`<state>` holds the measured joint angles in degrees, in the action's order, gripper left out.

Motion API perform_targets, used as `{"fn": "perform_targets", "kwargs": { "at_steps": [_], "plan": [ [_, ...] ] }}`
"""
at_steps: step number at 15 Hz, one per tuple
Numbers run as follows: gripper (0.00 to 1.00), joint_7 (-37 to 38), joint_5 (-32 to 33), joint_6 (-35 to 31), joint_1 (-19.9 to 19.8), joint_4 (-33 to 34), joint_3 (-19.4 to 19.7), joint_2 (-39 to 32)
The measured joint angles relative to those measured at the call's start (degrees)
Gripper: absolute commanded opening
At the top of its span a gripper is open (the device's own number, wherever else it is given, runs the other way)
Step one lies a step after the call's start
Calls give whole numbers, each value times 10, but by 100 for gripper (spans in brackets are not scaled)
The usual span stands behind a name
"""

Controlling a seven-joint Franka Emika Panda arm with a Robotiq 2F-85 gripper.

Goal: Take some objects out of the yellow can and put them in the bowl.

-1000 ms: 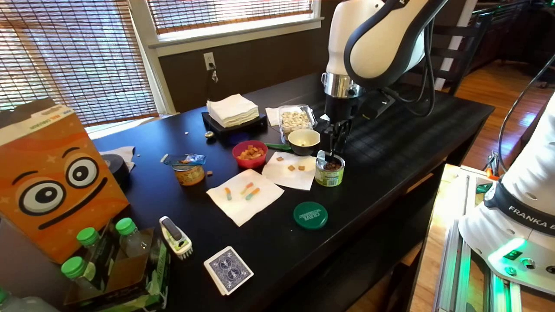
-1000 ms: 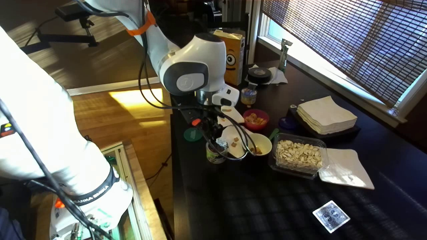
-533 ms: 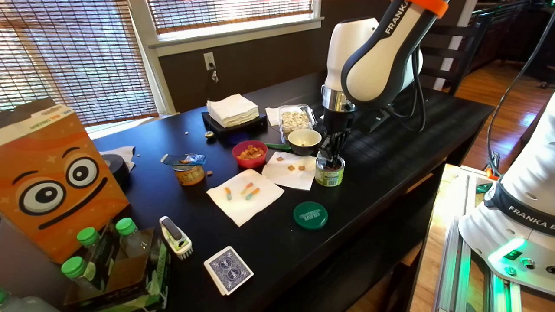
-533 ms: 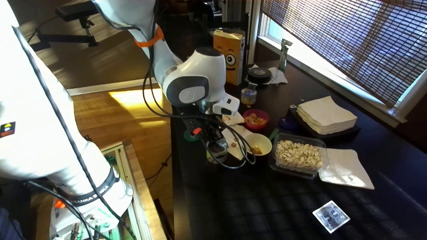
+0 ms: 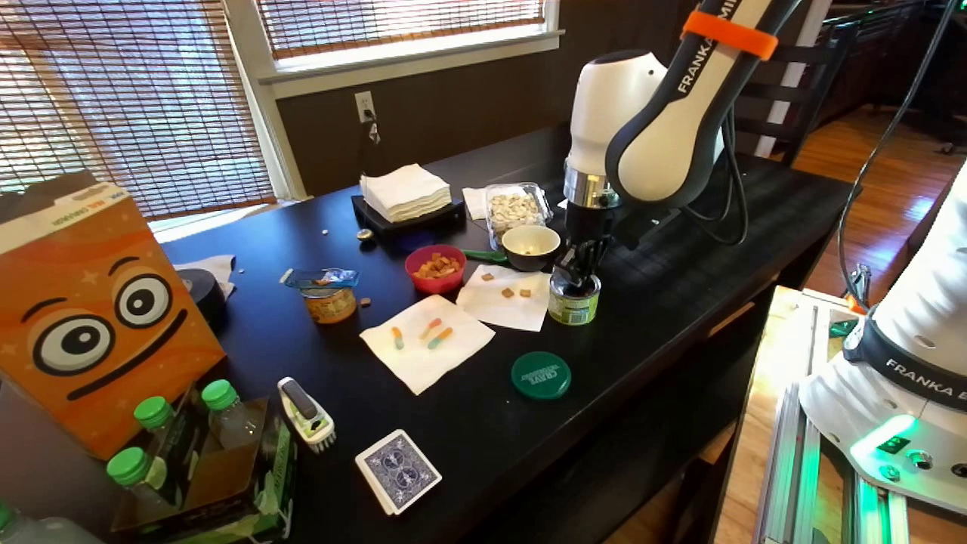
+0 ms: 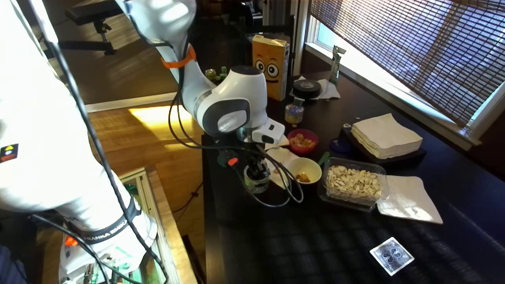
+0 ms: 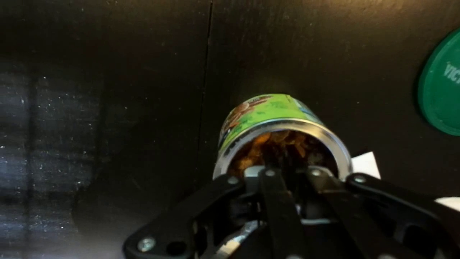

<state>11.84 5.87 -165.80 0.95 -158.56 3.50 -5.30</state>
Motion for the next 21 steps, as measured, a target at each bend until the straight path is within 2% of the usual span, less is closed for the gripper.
{"fn": "perform_targets", "kwargs": {
  "at_steps": [5,7,12,17,21],
  "plan": [
    [73,71,80,-2,6,1,31,-2],
    [80,87,97,-2,8,1,35,-3],
    [61,97,110,-2,11,2,35,-4],
    [54,97,110,-2,20,7,33,-15],
    [56,97,110,-2,28,13,33,-26]
  ]
}}
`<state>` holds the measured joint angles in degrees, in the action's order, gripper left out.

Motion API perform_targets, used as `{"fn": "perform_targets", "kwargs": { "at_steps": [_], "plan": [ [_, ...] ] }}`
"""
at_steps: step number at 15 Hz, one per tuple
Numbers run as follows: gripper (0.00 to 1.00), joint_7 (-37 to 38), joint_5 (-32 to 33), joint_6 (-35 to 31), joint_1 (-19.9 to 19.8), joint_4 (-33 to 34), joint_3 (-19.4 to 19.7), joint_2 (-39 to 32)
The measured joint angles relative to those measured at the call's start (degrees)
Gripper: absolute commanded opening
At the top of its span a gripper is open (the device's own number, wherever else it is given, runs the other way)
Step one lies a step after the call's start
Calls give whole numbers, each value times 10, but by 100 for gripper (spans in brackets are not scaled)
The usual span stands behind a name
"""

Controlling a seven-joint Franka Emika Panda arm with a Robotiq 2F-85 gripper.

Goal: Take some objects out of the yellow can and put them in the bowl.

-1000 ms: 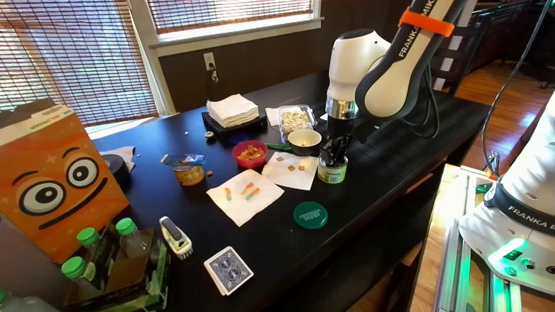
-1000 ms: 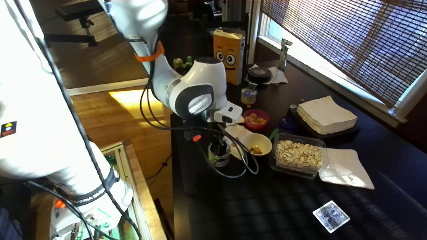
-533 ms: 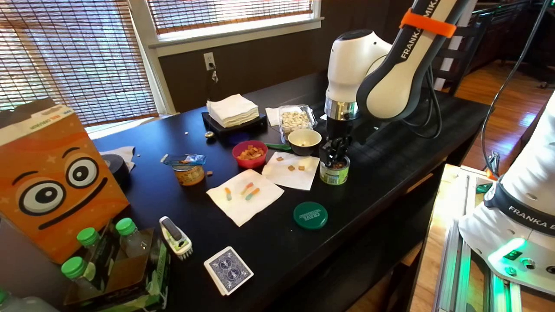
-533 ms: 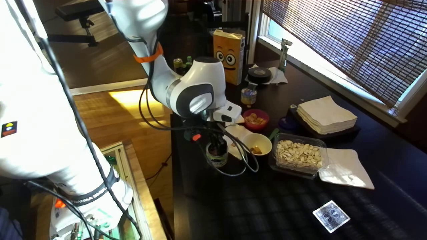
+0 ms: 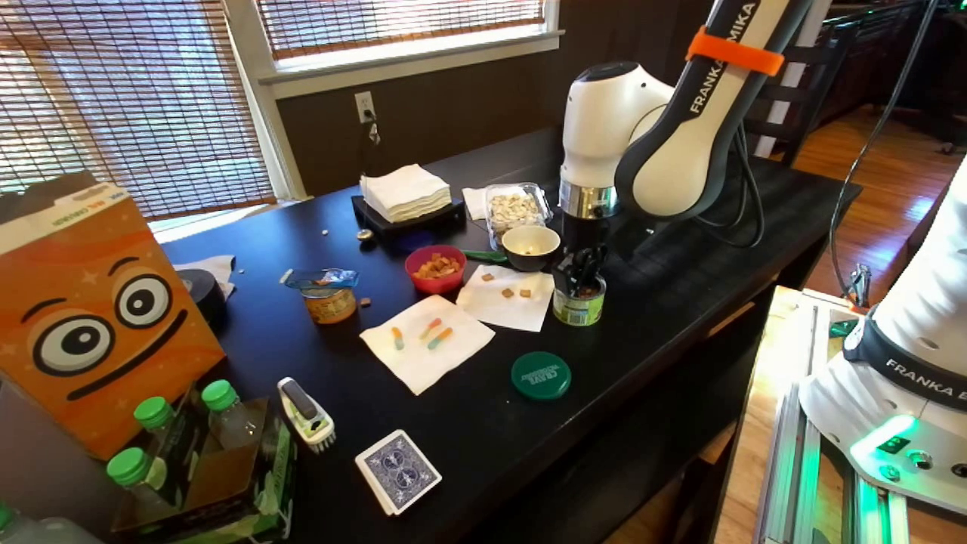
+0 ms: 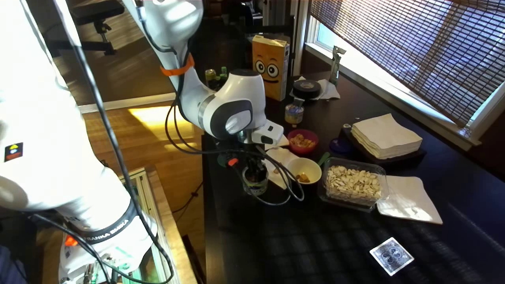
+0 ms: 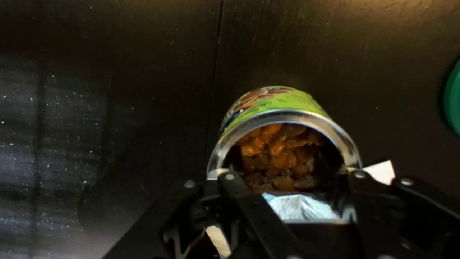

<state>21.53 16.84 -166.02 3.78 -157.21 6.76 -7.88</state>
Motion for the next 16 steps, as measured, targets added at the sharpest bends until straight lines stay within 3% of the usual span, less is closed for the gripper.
{"fn": "perform_targets", "kwargs": {
  "at_steps": [2,3,7,16],
  "plan": [
    [50,0,0,0,4,2,0,-2],
    [31,0,0,0,6,3,0,-3],
    [3,0,0,0,11,7,0,-8],
    [3,3,-1,0,19,10,3,-14]
  ]
}}
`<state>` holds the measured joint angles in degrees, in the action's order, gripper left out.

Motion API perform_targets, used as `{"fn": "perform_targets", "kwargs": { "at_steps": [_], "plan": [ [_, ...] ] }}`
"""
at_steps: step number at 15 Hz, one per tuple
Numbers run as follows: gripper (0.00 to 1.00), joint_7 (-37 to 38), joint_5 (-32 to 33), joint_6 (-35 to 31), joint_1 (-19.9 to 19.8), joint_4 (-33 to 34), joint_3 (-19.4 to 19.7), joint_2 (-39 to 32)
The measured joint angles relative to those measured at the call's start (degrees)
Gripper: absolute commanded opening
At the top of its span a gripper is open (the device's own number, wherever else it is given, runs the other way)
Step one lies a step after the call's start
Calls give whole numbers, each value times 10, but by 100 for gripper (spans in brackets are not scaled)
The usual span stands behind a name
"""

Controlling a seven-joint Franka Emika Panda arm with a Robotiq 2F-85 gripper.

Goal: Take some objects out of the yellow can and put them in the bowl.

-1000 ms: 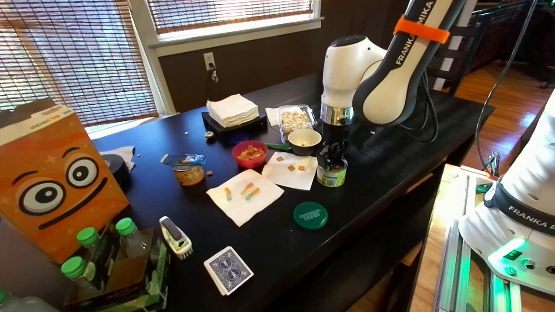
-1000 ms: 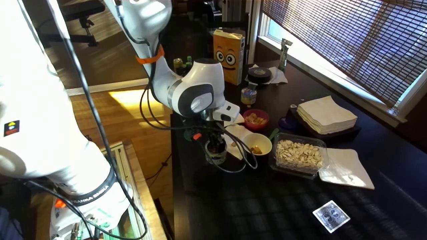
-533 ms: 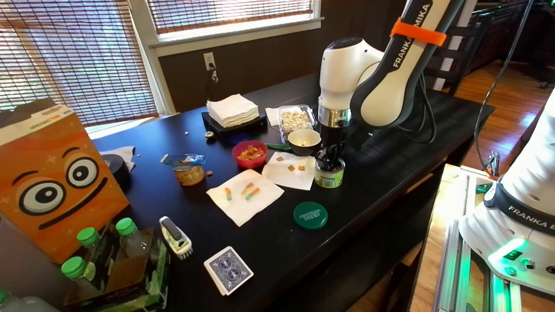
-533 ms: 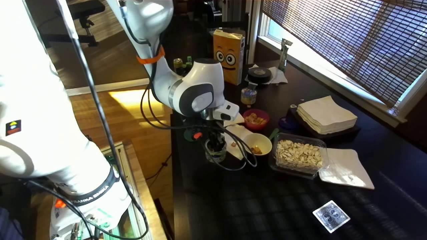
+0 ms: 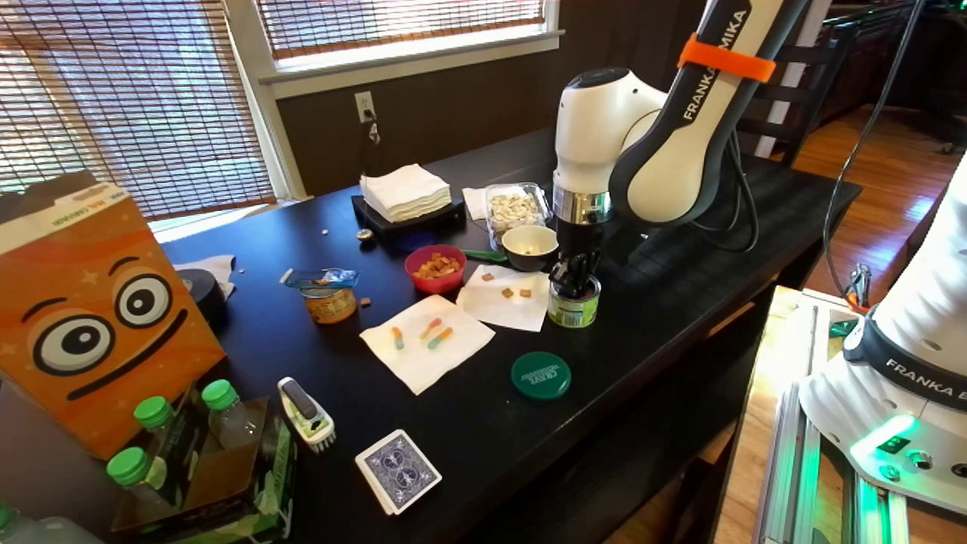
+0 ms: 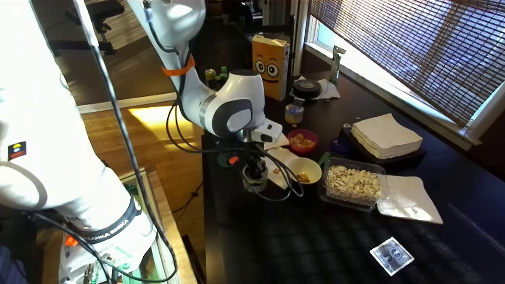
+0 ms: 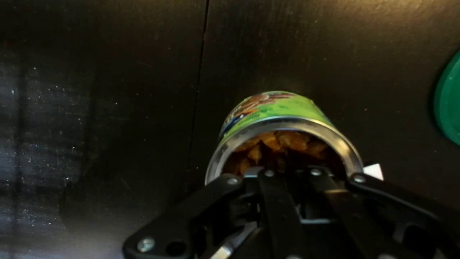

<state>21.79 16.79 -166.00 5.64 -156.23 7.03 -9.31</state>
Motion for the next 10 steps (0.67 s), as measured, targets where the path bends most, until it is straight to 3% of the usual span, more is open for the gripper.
{"fn": "perform_targets", "kwargs": {
  "at_steps": [5,10],
  "plan": [
    [3,0,-11,1,-2,-2,0,6],
    [3,-25,-67,7,-9,-9,-10,28]
  ]
}}
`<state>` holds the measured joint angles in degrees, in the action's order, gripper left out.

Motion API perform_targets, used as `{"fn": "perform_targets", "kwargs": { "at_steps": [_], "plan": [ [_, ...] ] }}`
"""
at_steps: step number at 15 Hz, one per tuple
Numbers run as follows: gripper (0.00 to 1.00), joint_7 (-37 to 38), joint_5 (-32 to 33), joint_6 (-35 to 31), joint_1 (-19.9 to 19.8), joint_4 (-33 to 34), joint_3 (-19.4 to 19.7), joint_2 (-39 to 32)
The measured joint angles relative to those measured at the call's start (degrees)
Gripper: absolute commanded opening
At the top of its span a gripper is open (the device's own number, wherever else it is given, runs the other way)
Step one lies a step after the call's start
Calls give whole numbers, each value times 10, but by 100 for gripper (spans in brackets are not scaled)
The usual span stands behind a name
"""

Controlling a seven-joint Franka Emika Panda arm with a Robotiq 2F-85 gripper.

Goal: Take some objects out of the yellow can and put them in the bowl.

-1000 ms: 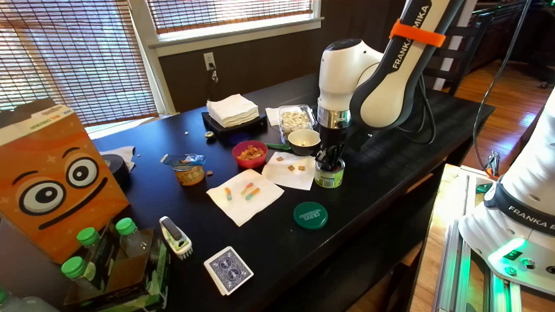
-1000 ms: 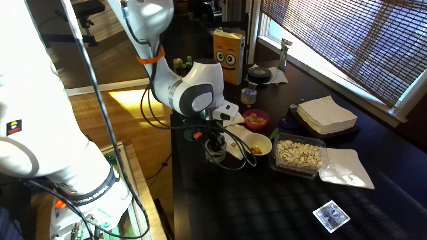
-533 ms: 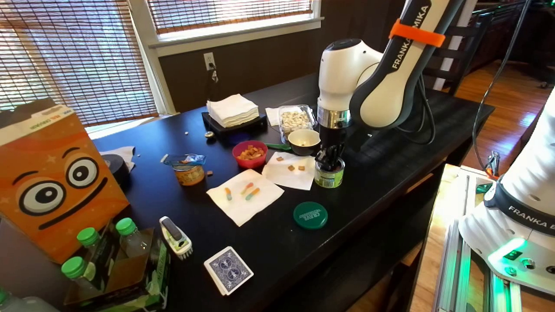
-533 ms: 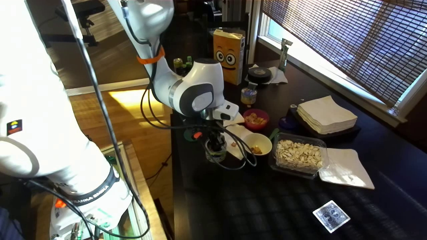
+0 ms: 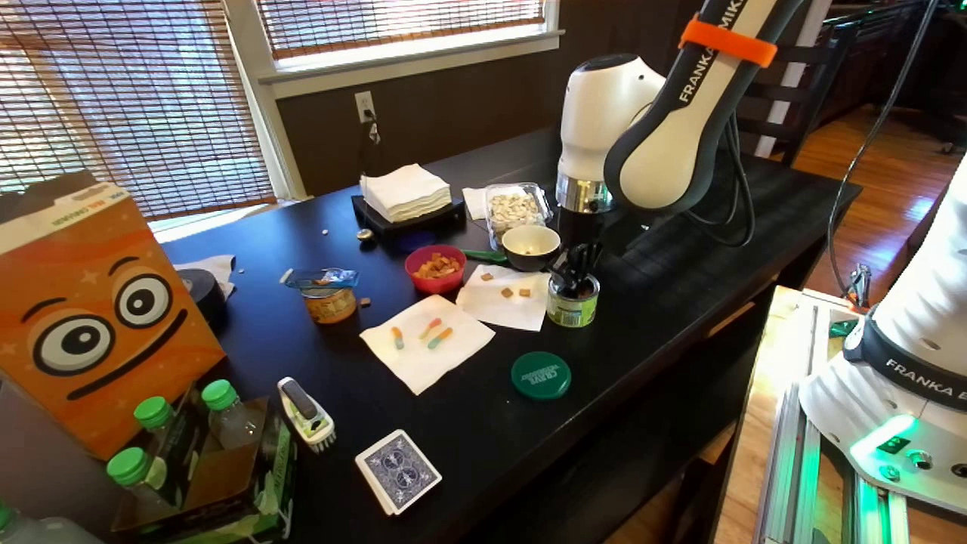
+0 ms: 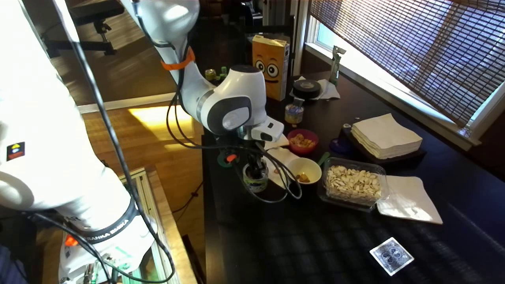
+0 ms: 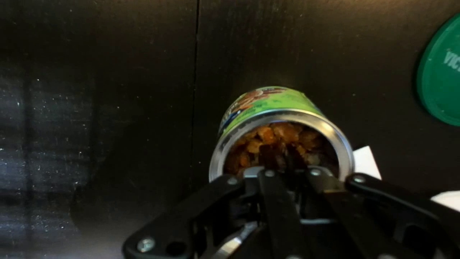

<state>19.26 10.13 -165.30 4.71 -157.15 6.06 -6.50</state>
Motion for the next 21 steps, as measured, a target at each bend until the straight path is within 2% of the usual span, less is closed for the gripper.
{"fn": "perform_targets", "kwargs": {
  "at_steps": [4,13,17,21],
  "plan": [
    [3,-21,-27,29,-8,0,-10,29],
    [3,-52,-22,169,-32,1,-26,139],
    [3,-68,-13,173,-55,7,-30,176],
    [3,-112,-13,146,-79,38,-23,168]
  ]
}}
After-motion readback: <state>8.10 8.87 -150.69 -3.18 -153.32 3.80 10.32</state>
